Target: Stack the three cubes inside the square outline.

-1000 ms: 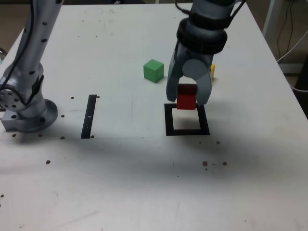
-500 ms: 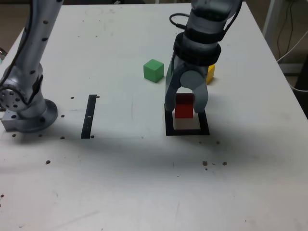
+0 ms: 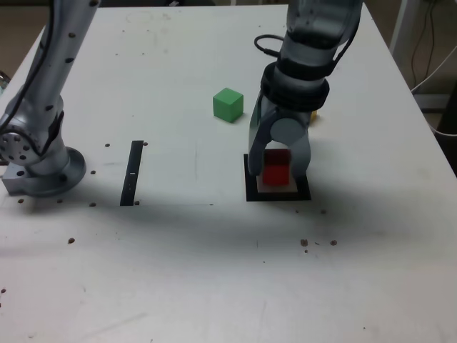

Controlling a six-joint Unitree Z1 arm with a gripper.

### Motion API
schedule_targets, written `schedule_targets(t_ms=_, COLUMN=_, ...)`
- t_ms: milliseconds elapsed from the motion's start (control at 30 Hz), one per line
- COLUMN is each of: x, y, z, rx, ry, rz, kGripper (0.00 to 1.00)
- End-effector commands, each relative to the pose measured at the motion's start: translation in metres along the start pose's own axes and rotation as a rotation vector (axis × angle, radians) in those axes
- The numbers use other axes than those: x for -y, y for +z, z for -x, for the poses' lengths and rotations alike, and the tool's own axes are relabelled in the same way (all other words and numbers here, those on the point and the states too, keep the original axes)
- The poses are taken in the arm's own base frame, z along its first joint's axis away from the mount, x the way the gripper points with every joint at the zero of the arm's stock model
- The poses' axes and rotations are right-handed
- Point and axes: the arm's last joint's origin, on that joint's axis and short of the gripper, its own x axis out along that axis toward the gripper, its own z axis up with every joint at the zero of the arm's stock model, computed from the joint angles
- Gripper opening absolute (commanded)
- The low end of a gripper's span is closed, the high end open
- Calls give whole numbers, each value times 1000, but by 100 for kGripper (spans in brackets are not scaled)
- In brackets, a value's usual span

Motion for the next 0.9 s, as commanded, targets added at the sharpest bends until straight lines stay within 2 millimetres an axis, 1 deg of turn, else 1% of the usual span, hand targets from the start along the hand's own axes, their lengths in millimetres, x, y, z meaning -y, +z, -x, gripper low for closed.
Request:
schedule_targets(t_ms=0, x=-2, y=1, z=-3, rx=-6, ry=-4, rz=8, kGripper=47)
schedule_targets(t_ms=167, x=-4, y=0, z=-7, rx=-7, ry=-6, rz=13, kGripper=86)
schedule_targets(t_ms=200, x=-4, y=0, z=-7, rx=-7, ry=-6, rz=13, kGripper=90)
schedule_targets(t_ms=233, x=-4, y=0, z=-8, rx=-6, ry=-7, rz=13, kGripper=93)
schedule_targets(t_ms=500, x=-5, y=-5, z=-4, rx=2, ry=-6, rz=14, kGripper=99)
schedule_targets(t_ms=700, x=-7, y=-19, z=12, rx=22, ry=22, rz=23, kGripper=99)
schedule_targets(t_ms=867, x=-17, y=-33, z=28, rx=23, ry=51, rz=42, kGripper=99)
